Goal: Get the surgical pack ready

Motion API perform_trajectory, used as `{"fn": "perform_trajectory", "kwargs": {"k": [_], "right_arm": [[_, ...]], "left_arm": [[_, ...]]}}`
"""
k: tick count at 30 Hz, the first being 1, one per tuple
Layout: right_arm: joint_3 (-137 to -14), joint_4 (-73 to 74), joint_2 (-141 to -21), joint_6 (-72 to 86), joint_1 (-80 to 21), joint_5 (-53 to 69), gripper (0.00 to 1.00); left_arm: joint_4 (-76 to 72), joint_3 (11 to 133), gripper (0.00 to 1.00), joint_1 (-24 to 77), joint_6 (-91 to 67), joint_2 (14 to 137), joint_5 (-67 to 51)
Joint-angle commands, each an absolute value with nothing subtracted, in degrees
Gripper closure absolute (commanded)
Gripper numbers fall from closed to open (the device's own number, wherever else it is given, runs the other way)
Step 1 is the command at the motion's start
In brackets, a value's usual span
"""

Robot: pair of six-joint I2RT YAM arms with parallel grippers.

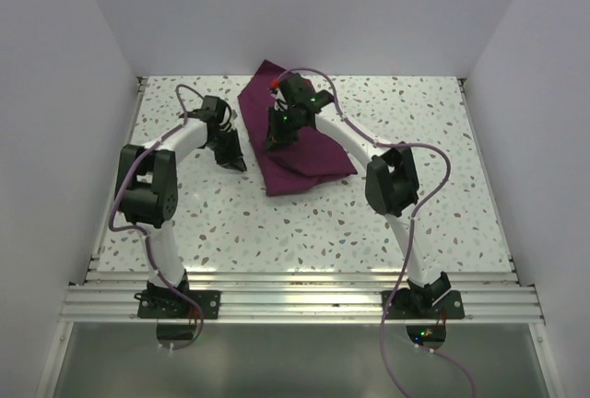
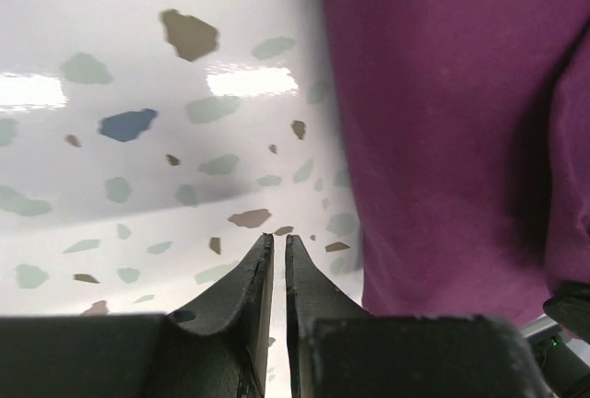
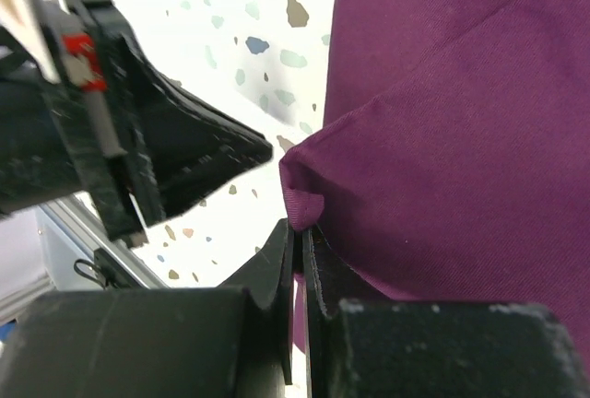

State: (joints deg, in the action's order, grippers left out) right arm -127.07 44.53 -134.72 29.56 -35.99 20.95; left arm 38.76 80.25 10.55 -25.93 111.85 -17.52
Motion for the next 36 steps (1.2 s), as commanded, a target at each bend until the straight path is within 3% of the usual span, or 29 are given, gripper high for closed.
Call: {"fn": "perform_trajectory", "kwargs": {"k": [1,9,13,18,20,22,23,24,27,30,36], "right_arm": [[-127.97,43.95,-134.65,29.71,-37.26,25.05,0.98],[-131.38,48.59,-137.02,27.34,-37.27,27.16,0.71],[-133.77,48.52,-136.23,28.39,-34.73,29.08,0.51],[-129.48,46.33,-130.35,30.23,-28.58,30.32,0.48],[-127.01,46.06,-127.72,30.24,-24.53,30.58,0.49],[-122.53,44.91,-126.66,29.71,-20.77,31.37,0.56],[-121.21,44.91,-126.13,28.75,-19.7,31.81,0.6],[-119.03,45.17,-125.51,28.22,-18.64,31.9,0.74],[-114.01,43.6,-124.37,27.77,-14.77,32.87,0.89],[-111.1,43.5,-124.19,26.55,-13.27,33.75,0.96],[-102.94,39.91,-121.73,26.19,-13.1,34.1,1.0]], "left_arm": [[39.64,81.83,0.86,8.62,-25.23,109.69,-15.47],[43.15,87.09,0.85,7.38,-23.99,109.69,-14.76],[42.98,89.29,0.82,7.38,-24.69,109.08,-18.01],[37.98,89.13,0.78,7.3,-26.45,107.58,-25.38],[34.12,88.25,0.77,7.47,-27.86,106.88,-28.11],[30.52,87.63,0.78,7.73,-29.96,107.14,-32.94],[29.8,87.45,0.83,7.91,-30.67,107.4,-34.44],[29.45,87.54,0.84,8.17,-31.72,107.92,-35.58],[27.34,87.89,0.86,9.75,-32.17,108.45,-36.73],[26.9,88.86,0.87,11.68,-33.04,110.21,-38.23],[28.56,88.86,0.87,12.74,-33.05,113.72,-37.62]]}}
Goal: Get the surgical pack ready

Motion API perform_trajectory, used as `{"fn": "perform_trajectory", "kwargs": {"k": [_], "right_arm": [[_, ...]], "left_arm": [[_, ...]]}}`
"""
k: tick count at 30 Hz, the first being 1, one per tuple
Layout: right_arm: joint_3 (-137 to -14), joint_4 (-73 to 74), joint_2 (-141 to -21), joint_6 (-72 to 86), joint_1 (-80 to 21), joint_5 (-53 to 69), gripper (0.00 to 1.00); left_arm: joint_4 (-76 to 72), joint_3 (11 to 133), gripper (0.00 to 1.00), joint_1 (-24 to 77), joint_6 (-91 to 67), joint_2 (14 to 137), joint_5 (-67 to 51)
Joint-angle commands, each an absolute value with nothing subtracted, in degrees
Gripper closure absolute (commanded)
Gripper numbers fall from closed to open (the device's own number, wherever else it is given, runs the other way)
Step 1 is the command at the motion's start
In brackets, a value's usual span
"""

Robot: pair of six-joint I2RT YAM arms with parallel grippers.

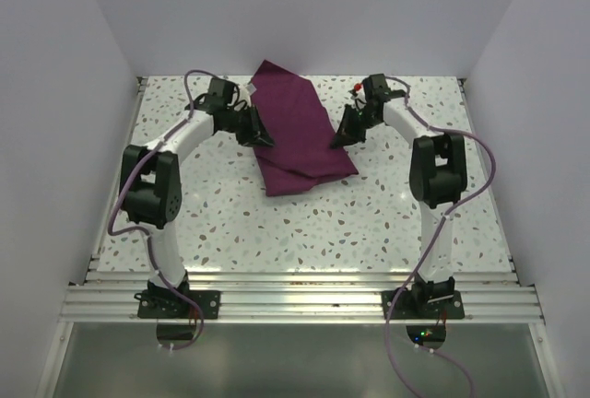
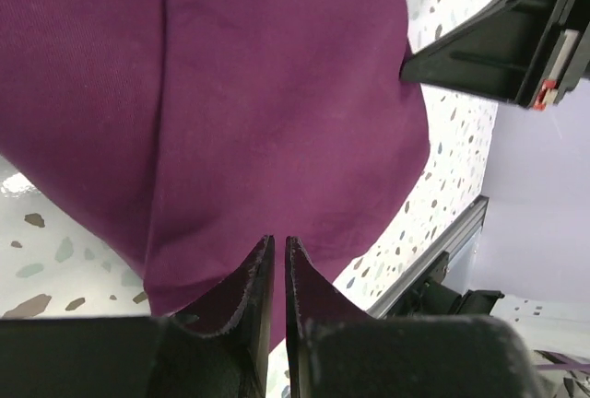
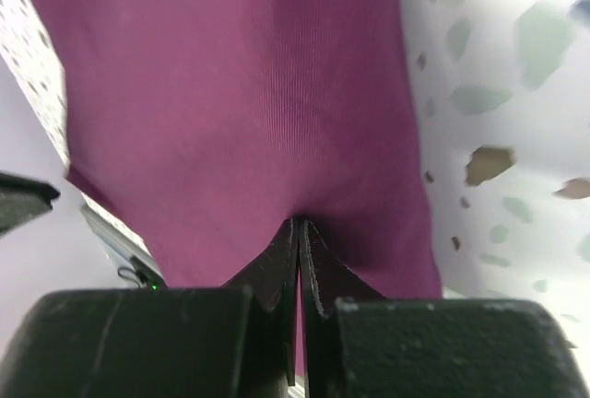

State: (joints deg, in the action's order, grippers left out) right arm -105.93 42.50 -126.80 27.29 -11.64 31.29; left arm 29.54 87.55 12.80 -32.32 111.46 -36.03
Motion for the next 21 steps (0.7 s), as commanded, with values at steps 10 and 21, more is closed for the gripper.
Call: {"fn": "perform_trajectory", "kwargs": {"k": [10,21], "right_arm": [[-90.98,38.85,-115.67,24.43,-12.57,32.96,1.0],[-78.05,35.25,-109.69,26.45,-12.66,34.45,1.0]], "left_arm": [[36.55,85.43,0.91,12.66,-30.32,116.72,-31.56],[39.46,85.6,0.91,10.64,-26.02,115.23,-28.21]]}}
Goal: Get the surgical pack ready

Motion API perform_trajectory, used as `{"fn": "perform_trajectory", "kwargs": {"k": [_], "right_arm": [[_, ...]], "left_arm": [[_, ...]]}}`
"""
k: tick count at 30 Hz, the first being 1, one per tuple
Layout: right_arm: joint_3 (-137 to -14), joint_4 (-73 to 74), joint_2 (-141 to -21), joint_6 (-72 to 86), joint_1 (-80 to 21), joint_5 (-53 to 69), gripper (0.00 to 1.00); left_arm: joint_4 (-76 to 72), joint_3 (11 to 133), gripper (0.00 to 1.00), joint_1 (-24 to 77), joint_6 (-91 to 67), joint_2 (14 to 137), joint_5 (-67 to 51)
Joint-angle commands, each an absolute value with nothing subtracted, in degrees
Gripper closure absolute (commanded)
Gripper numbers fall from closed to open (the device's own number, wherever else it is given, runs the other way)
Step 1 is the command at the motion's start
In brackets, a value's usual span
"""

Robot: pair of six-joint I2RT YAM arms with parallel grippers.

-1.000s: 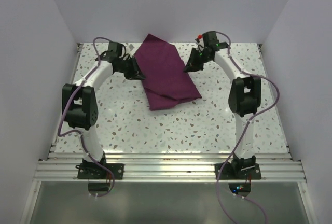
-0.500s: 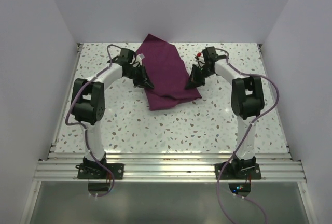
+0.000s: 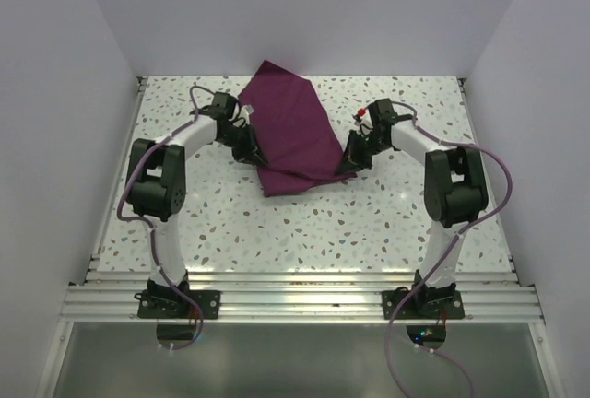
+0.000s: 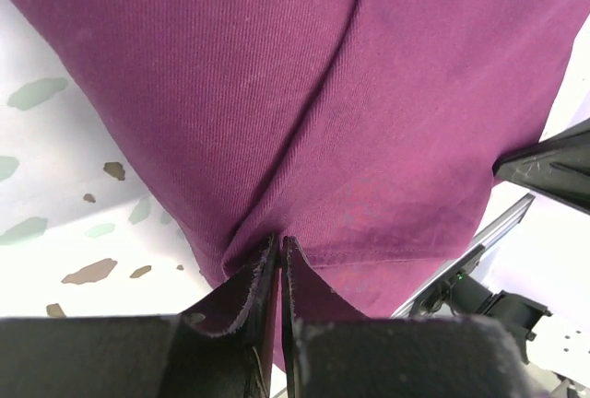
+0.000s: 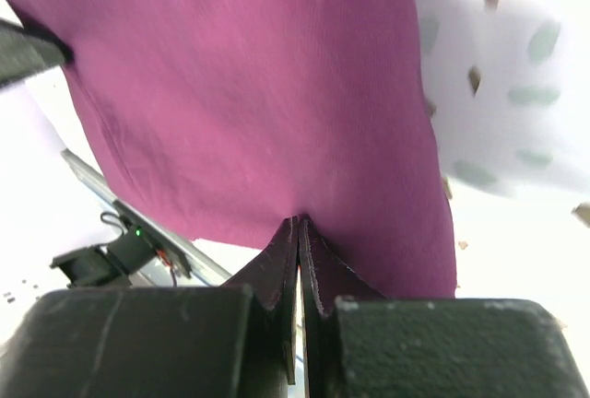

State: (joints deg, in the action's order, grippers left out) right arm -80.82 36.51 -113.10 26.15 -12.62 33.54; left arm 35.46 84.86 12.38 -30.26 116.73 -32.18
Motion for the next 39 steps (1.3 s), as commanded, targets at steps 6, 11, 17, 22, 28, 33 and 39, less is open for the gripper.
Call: {"fn": "perform_trajectory", "kwargs": {"k": [6,11,17,22,28,33,39], "right_arm": [[-82.08,36.82,-106.61,26.72,-12.66,34.19,1.0],[-92.35,33.86,-109.41,29.17,-12.13,29.45,1.0],[-103.85,24.53,-120.46,35.24,-10.64,25.4,1.0],[-114.6,23.82,-130.86,36.03,-9.93,25.23,1.0],[-119.18,22.41,-137.8,36.48,-9.93,24.87,1.0],[-119.27,23.38,-140.62,35.86,-10.02,26.98,1.0],[-112.68,22.24,-138.17,36.12,-11.07,30.49,1.0]], "left_arm": [[39.12,92.19,0.79,10.63,-24.61,111.01,-29.35],[37.18,95.54,0.68,9.5,-26.97,107.85,-22.88],[36.03,94.66,0.71,5.37,-30.32,111.34,-18.73],[36.38,95.62,0.93,3.43,-31.55,116.71,-18.54],[35.07,96.24,1.0,3.34,-32.78,122.25,-20.03],[32.7,95.45,1.0,4.3,-34.19,124.45,-23.81],[31.55,95.36,1.0,7.29,-34.63,126.65,-28.48]]}}
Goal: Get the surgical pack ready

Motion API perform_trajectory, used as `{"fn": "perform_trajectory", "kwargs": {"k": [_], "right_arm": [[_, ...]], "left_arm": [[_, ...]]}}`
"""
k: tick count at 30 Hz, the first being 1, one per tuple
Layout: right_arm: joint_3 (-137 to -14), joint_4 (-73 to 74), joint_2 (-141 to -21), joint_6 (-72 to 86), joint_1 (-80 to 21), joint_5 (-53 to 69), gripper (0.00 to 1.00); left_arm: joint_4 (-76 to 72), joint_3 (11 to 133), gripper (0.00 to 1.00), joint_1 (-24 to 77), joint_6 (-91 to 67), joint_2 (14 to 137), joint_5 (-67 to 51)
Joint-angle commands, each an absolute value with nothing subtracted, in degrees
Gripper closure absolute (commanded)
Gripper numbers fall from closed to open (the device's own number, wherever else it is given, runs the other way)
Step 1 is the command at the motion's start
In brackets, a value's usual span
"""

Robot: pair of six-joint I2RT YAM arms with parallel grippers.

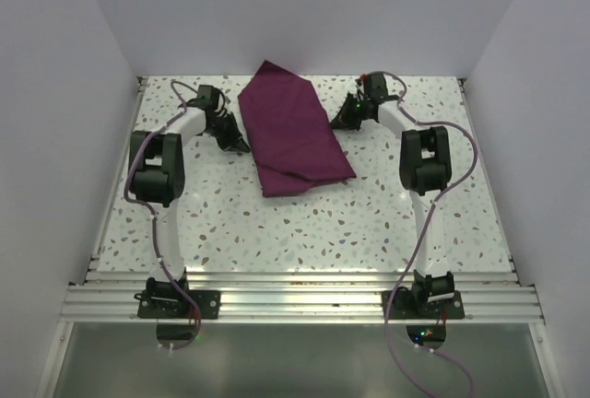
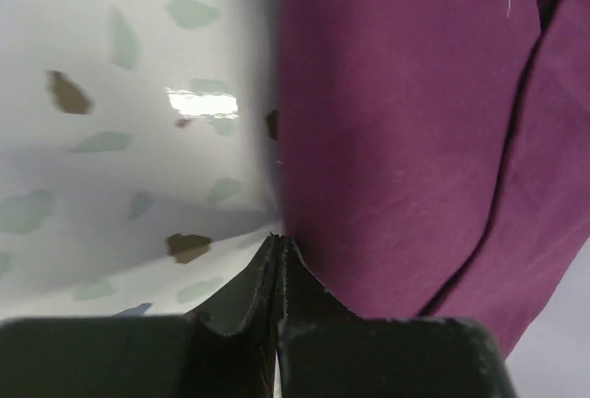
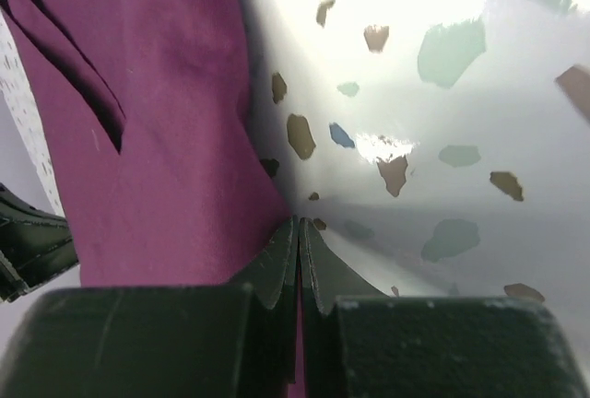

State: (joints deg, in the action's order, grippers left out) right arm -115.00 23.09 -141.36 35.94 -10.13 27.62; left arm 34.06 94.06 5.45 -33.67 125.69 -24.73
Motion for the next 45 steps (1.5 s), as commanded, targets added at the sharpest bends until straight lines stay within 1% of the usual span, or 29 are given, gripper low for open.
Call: {"fn": "perform_trajectory", "kwargs": {"k": [1,5,13,16,18,20,22,24,26,27,30,31,33,34,35,36,40,45], "right_arm": [[-111.11,22.06,-137.73,36.3,-11.42,31.02,1.0],[-106.36,21.62,-135.18,36.74,-13.27,32.61,1.0],[-93.89,18.29,-126.31,39.37,-15.2,34.54,1.0],[-91.85,20.64,-123.24,38.41,-14.77,32.36,1.0],[-92.28,21.96,-122.35,36.84,-14.24,30.59,1.0],[-95.79,25.39,-123.31,35.78,-13.01,28.75,1.0],[-100.44,28.98,-124.71,34.02,-11.96,26.47,1.0],[-104.56,30.49,-125.5,32.53,-11.52,24.62,1.0],[-107.21,31.64,-127.17,31.65,-11.08,23.39,1.0],[-110.53,32.25,-127.79,30.68,-10.99,23.47,1.0],[-116.08,31.3,-131.48,29.71,-10.99,26.88,1.0],[-116.97,30.07,-132.53,29.97,-10.99,29.07,1.0],[-119.43,27.0,-135.68,31.19,-10.99,35.55,1.0],[-119.97,23.33,-136.83,32.25,-11.07,37.68,1.0],[-121.36,21.9,-139.37,34.52,-10.99,41.97,1.0],[-121.72,18.58,-140.53,36.02,-10.99,43.49,1.0],[-122.26,13.28,-145.19,42.35,-11.07,46.31,1.0],[-118.49,7.56,-148.09,47.98,-11.07,47.37,1.0]], "left_arm": [[31.64,95.27,1.0,7.9,-34.63,126.65,-28.39],[32.08,94.22,1.0,8.44,-34.1,125.95,-29.44],[33.22,90.8,1.0,8.61,-32.7,122.79,-31.11],[35.68,89.48,1.0,8.44,-32.43,120.34,-27.71],[36.91,88.95,1.0,8.0,-32.34,118.92,-25.85],[39.01,89.9,1.0,6.51,-32.26,117.6,-22.86],[40.6,91.66,0.97,4.67,-32.17,117.33,-19.62],[42.27,94.99,0.91,3.52,-31.82,118.03,-18.02],[43.06,98.59,0.89,2.2,-31.38,118.82,-16.96],[42.89,99.66,0.89,1.94,-31.38,119.61,-17.22],[37.55,101.95,0.89,1.49,-31.55,120.93,-24.59],[31.09,101.61,0.88,1.49,-32.51,121.11,-30.7],[23.77,99.32,0.88,1.49,-34.88,121.72,-37.58],[17.38,98.71,0.91,1.58,-37.76,122.34,-43.01],[14.27,97.74,0.92,1.76,-39.01,123.56,-45.15],[12.5,97.65,0.92,2.19,-39.89,124.36,-46.48],[7.48,98.52,0.95,3.95,-42.09,128.92,-49.74],[8.78,98.35,0.99,5.27,-43.07,134.11,-48.43]]}}
